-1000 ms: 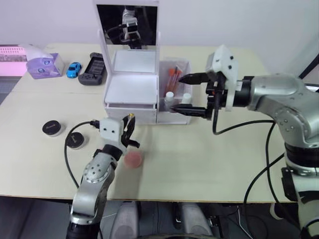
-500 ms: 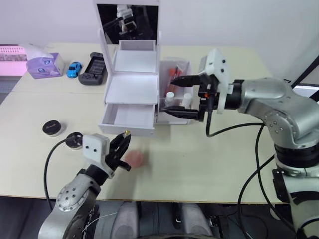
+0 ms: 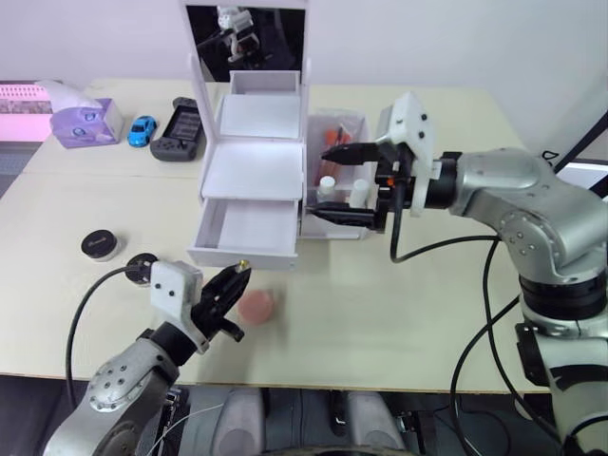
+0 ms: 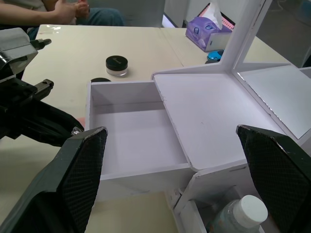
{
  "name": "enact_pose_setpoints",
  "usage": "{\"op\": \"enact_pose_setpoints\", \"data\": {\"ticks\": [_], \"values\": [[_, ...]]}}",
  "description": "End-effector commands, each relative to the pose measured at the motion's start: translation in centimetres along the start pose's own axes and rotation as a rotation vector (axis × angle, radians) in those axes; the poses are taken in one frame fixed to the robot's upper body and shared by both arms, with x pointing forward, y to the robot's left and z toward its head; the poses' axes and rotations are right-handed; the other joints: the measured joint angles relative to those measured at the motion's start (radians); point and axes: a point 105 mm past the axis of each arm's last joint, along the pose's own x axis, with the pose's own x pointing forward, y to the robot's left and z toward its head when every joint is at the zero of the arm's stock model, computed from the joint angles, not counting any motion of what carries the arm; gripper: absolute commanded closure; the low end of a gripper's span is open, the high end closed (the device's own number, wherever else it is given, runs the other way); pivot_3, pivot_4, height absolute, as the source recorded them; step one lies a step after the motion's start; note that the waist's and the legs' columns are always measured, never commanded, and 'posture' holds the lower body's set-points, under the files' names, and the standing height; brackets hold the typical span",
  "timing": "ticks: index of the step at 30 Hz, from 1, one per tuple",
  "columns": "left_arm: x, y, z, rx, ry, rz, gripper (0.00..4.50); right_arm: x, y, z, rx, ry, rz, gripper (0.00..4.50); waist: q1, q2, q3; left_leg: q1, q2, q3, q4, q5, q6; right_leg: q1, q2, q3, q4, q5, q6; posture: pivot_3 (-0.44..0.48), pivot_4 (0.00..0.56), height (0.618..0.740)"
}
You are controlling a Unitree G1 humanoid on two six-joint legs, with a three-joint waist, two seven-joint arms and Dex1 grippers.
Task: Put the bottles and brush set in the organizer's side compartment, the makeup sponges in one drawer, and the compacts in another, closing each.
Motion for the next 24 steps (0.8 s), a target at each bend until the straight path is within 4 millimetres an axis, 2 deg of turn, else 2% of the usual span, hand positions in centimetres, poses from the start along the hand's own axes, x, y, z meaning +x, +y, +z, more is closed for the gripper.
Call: {"op": "enact_pose_setpoints", "data": {"ticks": [1, 5, 7, 8, 9, 13, 14, 17, 19, 22, 24], "values": [[-0.1, -1.9, 1.3, 0.008, -0.055, -0.093, 4.23, -0.4, -0.1, 1.2, -0.049, -0.034, -0.010, 0.00, 0.000, 0.000, 0.000, 0.000, 0.000, 0.000, 0.000, 0.000, 0.000, 0.000, 0.000, 0.000, 0.000, 0.000, 0.000, 0.000, 0.150, 0.729], [-0.4, -1.8, 1.0, -0.012, -0.051, -0.100, 4.23, -0.5, -0.2, 1.2, -0.056, -0.036, -0.011, 0.00, -0.001, 0.000, 0.000, 0.000, 0.000, 0.000, 0.000, 0.000, 0.000, 0.000, 0.000, 0.000, 0.000, 0.000, 0.000, 0.000, 0.150, 0.729], [-1.1, -1.9, 0.9, -0.042, -0.047, -0.127, 3.21, -0.5, -0.2, 1.1, -0.060, -0.035, -0.010, 0.00, -0.002, 0.000, 0.000, 0.000, 0.000, 0.000, 0.000, 0.000, 0.000, 0.000, 0.000, 0.000, 0.000, 0.000, 0.000, 0.000, 0.150, 0.729], [-1.5, -1.9, 0.9, -0.054, -0.042, -0.143, 2.93, -0.5, -0.2, 1.1, -0.062, -0.034, -0.010, 0.00, -0.003, 0.000, 0.000, 0.000, 0.000, 0.000, 0.000, 0.000, 0.000, 0.000, 0.000, 0.000, -0.001, 0.000, 0.000, 0.000, 0.150, 0.729], [-1.7, -1.9, 0.8, -0.061, -0.038, -0.152, 2.38, -0.6, -0.2, 1.1, -0.063, -0.034, -0.009, 0.00, -0.004, 0.000, 0.000, 0.000, 0.000, 0.000, -0.001, 0.000, 0.000, 0.000, 0.000, 0.000, -0.001, 0.000, 0.000, 0.000, 0.150, 0.729], [-4.6, -1.5, 0.4, -0.069, 0.043, -0.221, 0.40, -0.5, -0.2, 1.1, -0.059, -0.046, 0.010, 0.00, -0.012, 0.000, 0.000, 0.000, 0.001, 0.000, -0.001, 0.000, 0.000, -0.001, 0.001, 0.000, -0.001, 0.000, 0.000, 0.000, 0.150, 0.729], [-5.2, -1.3, 0.3, -0.070, 0.059, -0.230, 0.08, -0.6, -0.2, 1.1, -0.058, -0.050, 0.014, 0.00, -0.020, 0.001, 0.000, 0.000, 0.001, 0.000, -0.001, 0.000, 0.000, -0.001, 0.000, -0.001, -0.001, 0.000, 0.000, 0.000, 0.150, 0.729], [-8.3, 1.0, 0.7, -0.046, 0.134, -0.225, 0.08, -0.8, -0.2, 1.3, -0.036, -0.070, 0.048, 0.00, -0.029, 0.001, 0.001, 0.000, 0.001, 0.000, -0.001, 0.000, 0.000, -0.004, 0.000, -0.001, -0.002, 0.000, 0.000, 0.000, 0.150, 0.729], [-9.9, 3.2, 1.4, -0.015, 0.169, -0.193, 0.08, -1.4, -0.2, 1.1, -0.034, -0.068, 0.059, 0.00, -0.030, 0.003, 0.002, 0.000, 0.002, 0.000, -0.001, -0.001, -0.001, -0.006, -0.001, -0.002, -0.004, 0.000, 0.000, 0.000, 0.150, 0.729], [-11.7, 8.4, 3.8, 0.094, 0.190, -0.083, 0.08, -3.3, -1.0, 0.1, -0.018, -0.028, 0.040, 0.00, -0.024, 0.003, 0.002, 0.000, 0.001, 0.000, 0.000, -0.002, -0.003, -0.006, -0.001, -0.002, -0.005, -0.002, 0.002, 0.000, 0.150, 0.729], [-12.0, 11.8, 5.4, 0.194, 0.194, 0.009, 0.08, -4.7, -1.4, -1.3, 0.015, 0.035, 0.026, 0.00, -0.019, 0.003, 0.002, 0.000, 0.001, 0.000, 0.000, -0.002, -0.004, -0.006, -0.002, -0.002, -0.006, -0.002, 0.003, 0.000, 0.150, 0.729]]}}
